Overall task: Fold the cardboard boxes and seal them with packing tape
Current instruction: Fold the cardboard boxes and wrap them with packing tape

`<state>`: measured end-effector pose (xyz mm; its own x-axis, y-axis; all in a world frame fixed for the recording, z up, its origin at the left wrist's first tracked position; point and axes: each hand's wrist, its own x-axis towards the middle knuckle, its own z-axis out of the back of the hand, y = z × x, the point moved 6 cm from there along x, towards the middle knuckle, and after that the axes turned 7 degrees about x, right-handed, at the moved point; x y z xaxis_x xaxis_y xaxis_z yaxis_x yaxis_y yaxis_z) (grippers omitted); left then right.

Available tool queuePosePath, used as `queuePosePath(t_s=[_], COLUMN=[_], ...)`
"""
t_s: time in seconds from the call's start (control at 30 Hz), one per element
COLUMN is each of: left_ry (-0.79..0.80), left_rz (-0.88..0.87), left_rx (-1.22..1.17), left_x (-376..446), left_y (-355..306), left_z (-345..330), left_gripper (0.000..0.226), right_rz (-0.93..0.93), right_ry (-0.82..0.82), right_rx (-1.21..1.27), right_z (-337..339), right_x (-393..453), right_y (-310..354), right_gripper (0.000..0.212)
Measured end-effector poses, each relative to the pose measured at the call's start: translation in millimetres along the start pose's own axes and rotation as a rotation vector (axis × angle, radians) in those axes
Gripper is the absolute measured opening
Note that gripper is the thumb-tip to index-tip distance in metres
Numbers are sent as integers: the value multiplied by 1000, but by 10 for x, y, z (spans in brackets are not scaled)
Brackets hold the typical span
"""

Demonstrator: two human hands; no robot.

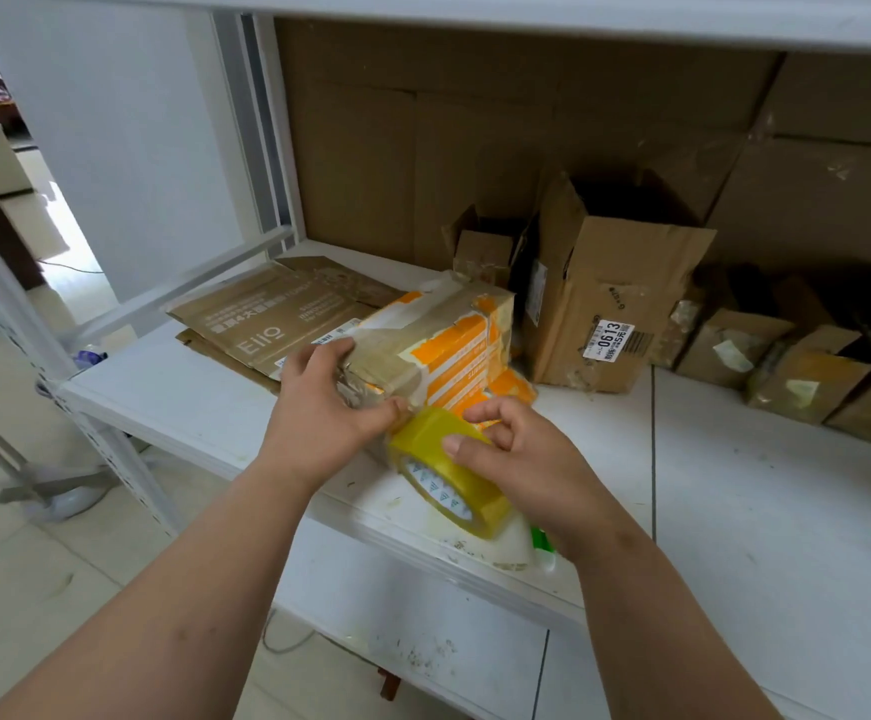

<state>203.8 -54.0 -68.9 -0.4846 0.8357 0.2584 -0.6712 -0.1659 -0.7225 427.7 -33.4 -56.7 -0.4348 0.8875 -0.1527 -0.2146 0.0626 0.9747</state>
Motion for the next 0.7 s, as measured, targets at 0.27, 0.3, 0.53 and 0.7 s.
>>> queuePosePath(t_s=[0.27, 0.3, 0.53, 0.7], left_ry=[63, 73, 177, 176], left_rz=[17, 21, 69, 88], left_rx=[4, 6, -65, -222], left_x=[241, 260, 349, 237], left_y=[135, 149, 164, 131], left_z=[48, 57, 70, 67], left_gripper=[90, 89, 102, 112], right_rz=[6, 4, -90, -116], right_ry=[102, 82, 30, -2], right_rx=[33, 26, 84, 168], right_z=[-114, -112, -183, -192], right_x=[-55, -45, -67, -69], right_y=[-109, -114, -214, -192], right_gripper=[12, 13, 31, 27])
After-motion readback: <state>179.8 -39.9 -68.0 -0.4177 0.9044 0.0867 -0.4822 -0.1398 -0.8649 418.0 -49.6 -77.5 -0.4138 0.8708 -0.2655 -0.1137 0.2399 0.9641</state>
